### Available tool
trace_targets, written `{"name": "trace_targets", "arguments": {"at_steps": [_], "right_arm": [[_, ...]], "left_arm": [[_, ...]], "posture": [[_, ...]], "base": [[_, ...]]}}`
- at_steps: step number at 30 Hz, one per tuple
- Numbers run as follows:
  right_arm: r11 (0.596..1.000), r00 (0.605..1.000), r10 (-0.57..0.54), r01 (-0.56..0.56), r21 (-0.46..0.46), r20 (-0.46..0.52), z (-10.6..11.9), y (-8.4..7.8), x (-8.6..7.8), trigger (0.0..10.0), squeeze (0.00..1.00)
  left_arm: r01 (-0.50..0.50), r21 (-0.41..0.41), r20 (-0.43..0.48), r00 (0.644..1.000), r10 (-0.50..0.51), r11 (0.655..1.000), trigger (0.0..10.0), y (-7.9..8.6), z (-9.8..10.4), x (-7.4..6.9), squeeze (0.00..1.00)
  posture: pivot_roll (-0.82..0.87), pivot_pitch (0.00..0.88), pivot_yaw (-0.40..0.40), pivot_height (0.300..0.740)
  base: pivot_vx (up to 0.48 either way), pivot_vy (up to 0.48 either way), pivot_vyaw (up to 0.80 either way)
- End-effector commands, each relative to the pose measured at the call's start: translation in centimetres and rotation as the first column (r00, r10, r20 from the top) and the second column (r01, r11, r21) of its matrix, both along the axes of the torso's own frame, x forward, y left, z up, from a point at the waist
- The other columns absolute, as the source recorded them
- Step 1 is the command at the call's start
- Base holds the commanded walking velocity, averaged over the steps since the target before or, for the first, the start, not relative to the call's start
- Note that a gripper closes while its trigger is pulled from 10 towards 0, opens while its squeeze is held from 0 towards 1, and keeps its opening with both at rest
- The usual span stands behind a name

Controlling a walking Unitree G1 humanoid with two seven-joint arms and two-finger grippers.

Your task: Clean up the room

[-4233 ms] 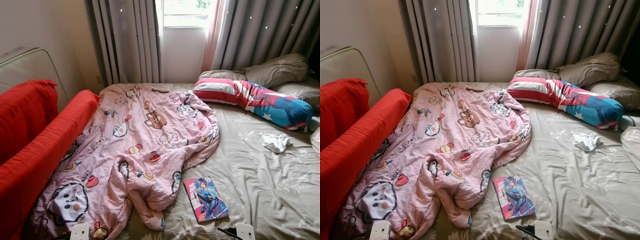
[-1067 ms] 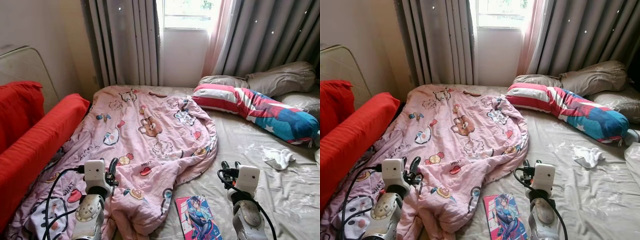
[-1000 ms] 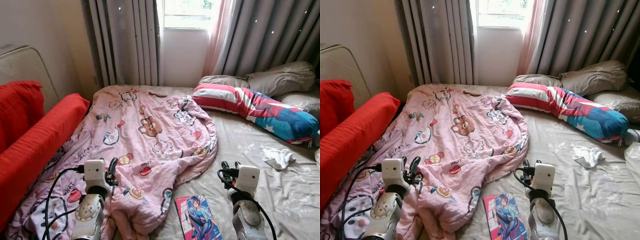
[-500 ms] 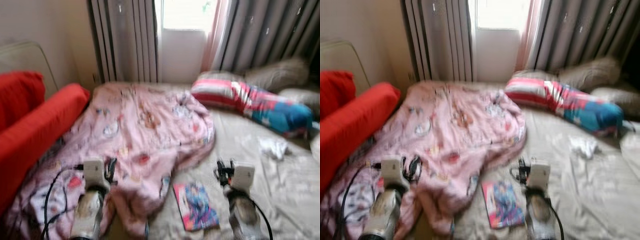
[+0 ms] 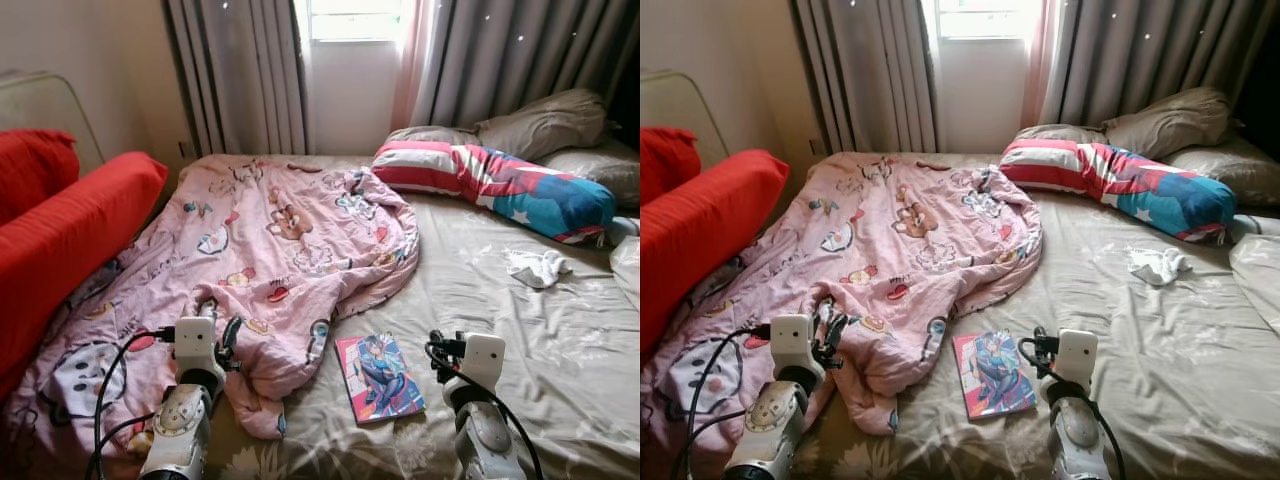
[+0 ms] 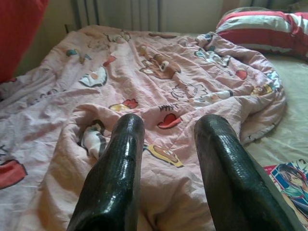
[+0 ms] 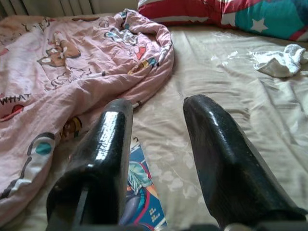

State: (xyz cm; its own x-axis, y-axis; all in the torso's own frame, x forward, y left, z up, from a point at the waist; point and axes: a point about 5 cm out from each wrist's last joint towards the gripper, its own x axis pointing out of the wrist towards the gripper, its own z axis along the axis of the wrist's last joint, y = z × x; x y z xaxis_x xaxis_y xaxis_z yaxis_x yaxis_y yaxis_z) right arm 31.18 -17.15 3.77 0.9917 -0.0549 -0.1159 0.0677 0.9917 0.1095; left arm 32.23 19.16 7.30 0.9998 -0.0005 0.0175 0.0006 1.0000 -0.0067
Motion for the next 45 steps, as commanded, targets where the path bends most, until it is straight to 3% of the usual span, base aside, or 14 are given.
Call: {"name": "trace_targets", "arguments": {"at_steps": [1,9,15,45], "right_arm": [[1.000,1.000,0.008,-0.008,0.008,-0.028,-0.36,0.23,-0.06,10.0,0.00],[1.000,0.999,0.008,-0.007,0.005,-0.054,-0.74,0.13,-0.24,10.0,0.00],[1.000,0.999,0.009,-0.009,0.000,-0.053,-0.74,0.05,-0.23,10.0,0.00],[0.998,0.995,0.059,-0.061,-0.020,-0.074,-0.95,0.36,-0.22,10.0,0.00]], "left_arm": [[0.003,0.005,-0.011,1.000,-0.003,1.000,10.0,0.09,0.00,0.07,0.00],[0.006,0.005,-0.025,1.000,-0.005,1.000,10.0,0.02,-0.36,-0.11,0.00],[0.007,0.006,-0.022,1.000,-0.007,1.000,10.0,-0.04,-0.31,-0.11,0.00],[0.038,0.001,-0.029,0.999,-0.038,0.999,10.0,-0.70,-0.49,-0.18,0.00]], "posture": [[-0.04,0.034,-0.024,0.645],[-0.04,0.031,-0.023,0.645],[-0.04,0.028,-0.022,0.613],[-0.04,0.000,-0.019,0.613]], "base": [[0.000,0.000,0.00],[0.000,0.000,0.00],[0.000,0.000,0.00],[0.033,0.000,0.00]]}}
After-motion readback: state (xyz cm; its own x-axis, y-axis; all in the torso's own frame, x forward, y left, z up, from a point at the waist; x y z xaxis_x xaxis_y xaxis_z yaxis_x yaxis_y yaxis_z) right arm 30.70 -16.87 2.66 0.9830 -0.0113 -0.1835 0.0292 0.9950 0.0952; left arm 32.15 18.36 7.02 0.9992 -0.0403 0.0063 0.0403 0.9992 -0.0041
